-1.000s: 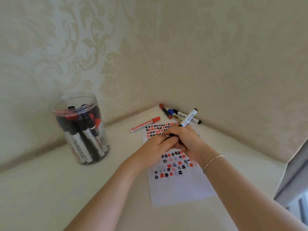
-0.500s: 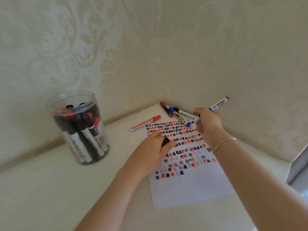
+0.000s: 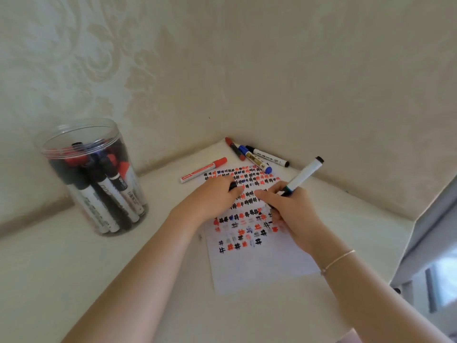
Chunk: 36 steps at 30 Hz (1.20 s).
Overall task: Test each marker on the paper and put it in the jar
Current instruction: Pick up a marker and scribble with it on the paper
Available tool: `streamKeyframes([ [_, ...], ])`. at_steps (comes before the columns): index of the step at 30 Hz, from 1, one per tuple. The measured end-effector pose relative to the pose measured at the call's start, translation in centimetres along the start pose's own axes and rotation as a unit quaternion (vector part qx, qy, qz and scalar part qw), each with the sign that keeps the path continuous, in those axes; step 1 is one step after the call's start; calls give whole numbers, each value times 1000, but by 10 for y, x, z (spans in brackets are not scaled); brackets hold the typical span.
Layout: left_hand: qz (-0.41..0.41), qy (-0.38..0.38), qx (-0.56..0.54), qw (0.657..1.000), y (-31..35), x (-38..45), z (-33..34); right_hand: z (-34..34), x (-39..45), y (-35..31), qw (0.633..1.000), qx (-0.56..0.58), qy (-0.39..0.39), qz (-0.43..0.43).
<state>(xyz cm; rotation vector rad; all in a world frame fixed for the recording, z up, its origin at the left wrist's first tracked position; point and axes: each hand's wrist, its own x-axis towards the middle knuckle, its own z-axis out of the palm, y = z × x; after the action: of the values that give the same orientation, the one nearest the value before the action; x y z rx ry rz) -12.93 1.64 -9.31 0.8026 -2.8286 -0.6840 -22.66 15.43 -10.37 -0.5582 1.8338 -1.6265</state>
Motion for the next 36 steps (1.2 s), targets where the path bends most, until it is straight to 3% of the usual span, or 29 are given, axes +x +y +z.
streamKeyframes([
  [4,9,20,45,999,-5,2,17,-6,-16,6,997,-31,-34,-68],
  [10,40,26,60,997,-12,-1,22,-2,-16,17,986,-94,98,-94],
  [17,48,32,38,998,-17,-1,25,0,-15,18,991,-87,83,-53],
  [36,42,27,24,998,-16,-3,24,0,-14,23,979,-142,108,-102],
])
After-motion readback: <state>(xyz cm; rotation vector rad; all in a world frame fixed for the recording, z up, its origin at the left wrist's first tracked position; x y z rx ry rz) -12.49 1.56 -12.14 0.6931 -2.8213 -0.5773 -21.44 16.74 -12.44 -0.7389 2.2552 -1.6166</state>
